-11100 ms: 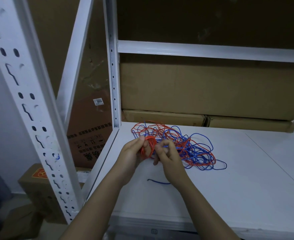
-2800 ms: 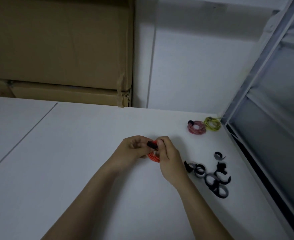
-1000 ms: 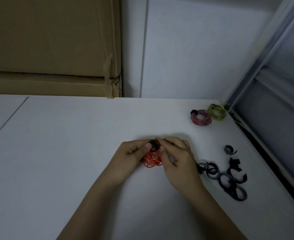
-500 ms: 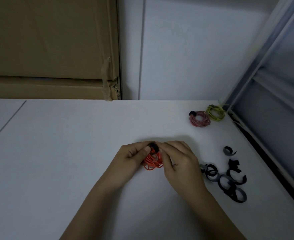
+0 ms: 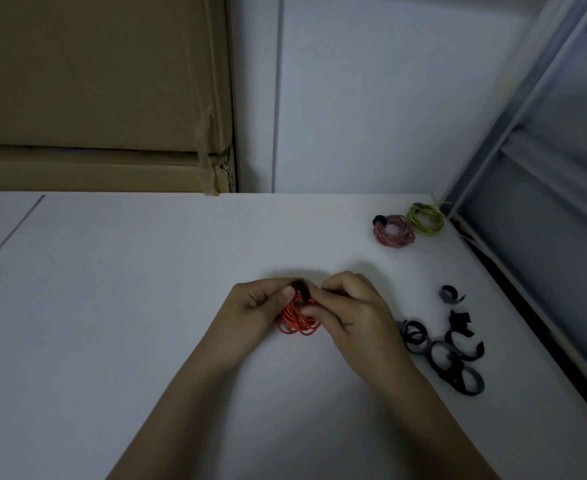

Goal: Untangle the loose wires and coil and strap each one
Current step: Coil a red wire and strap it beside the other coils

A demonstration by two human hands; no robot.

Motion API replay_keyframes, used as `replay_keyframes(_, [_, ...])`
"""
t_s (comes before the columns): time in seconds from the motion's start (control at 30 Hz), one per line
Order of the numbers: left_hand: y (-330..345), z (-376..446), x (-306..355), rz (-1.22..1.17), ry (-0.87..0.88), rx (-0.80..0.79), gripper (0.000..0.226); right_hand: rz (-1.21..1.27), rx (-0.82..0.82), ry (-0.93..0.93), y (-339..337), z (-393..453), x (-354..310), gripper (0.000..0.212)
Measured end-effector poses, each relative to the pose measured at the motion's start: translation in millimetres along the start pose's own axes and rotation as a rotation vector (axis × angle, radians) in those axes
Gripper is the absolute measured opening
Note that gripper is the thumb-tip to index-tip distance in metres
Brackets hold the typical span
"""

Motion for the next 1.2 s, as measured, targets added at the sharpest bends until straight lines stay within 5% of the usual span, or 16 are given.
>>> replay_keyframes(0.2, [0,-1,0,0.044,-0.036,0.002,0.027,0.184,0.082,0.096,2,-2,5,0.019])
replay_keyframes(0.43, [4,-2,4,0.07,-0.012,0.007,0.029,0.05,0.166,-0.05,1,-1,-3,0.012])
replay_keyframes(0.73, [4,-3,3,0.082,-0.03,0.064,0.027,0.069,0.03,-0.093,0,-1,-5,0.01])
replay_keyframes(1.2, [8,-5,9,0.107,-0.027,-0.181,0.026,0.2,0.122,0.172,4,-8,0,0.015])
Point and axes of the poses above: each hand's wrist, its own z-axis towards the middle knuckle, its own y-axis out of the palm, x = y × z, the point moved 3 cm from there along z, towards the middle knuckle
